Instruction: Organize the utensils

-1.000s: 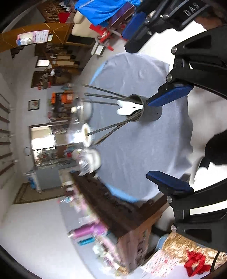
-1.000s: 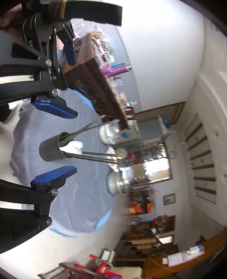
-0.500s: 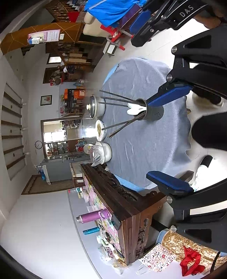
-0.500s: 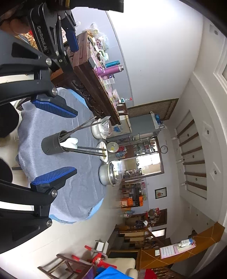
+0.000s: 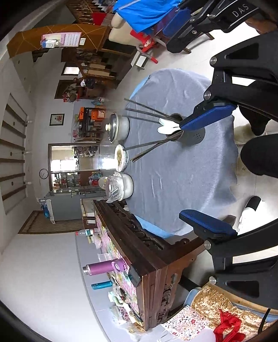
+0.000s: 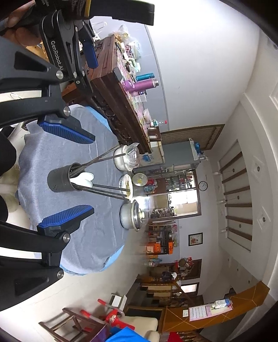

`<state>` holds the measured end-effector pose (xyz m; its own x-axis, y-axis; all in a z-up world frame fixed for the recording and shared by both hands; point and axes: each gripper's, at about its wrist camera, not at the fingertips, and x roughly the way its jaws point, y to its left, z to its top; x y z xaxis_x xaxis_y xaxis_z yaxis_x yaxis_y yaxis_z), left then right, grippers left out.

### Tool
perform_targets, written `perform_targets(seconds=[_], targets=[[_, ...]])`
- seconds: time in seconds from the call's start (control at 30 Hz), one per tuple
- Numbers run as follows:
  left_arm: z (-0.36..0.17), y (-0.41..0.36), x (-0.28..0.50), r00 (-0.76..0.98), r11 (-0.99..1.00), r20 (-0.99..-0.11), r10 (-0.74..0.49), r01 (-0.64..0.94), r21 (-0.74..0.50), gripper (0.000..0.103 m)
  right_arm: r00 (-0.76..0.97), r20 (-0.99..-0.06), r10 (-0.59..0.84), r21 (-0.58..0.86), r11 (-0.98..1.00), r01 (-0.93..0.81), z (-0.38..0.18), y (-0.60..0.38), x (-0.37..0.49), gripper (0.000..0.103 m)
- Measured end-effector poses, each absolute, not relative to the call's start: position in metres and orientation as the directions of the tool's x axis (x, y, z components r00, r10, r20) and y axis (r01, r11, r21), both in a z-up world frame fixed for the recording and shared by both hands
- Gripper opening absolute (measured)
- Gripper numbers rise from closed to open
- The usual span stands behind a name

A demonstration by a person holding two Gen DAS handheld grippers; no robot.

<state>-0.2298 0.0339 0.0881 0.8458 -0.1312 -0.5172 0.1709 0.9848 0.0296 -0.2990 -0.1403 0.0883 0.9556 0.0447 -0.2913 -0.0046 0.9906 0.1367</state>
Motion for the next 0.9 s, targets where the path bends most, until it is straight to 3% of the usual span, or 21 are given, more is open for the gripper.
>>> perform_targets(seconds=[0.37, 0.6, 0.9], targets=[[0.077, 0.070, -0.192, 0.818, 0.979, -0.544, -0.189, 0.199, -0.040, 0.076, 0.936, -0.350, 0.019, 0.099, 0.995, 0.017, 0.079, -0.111, -0.256, 0.064], [0.076, 0.090, -0.176, 0.810, 0.979, -0.557, -0.184, 0.200, -0.033, 0.076, 0.928, -0.372, 0.013, 0.053, 0.999, 0.007, 0.075, -0.092, -0.228, 0.064], [0.070, 0.094, -0.155, 0.800, 0.981, -0.577, -0.166, 0.193, -0.015, 0.078, 0.912, -0.409, 0.019, 0.095, 0.995, 0.022, 0.062, -0.110, -0.192, 0.064]])
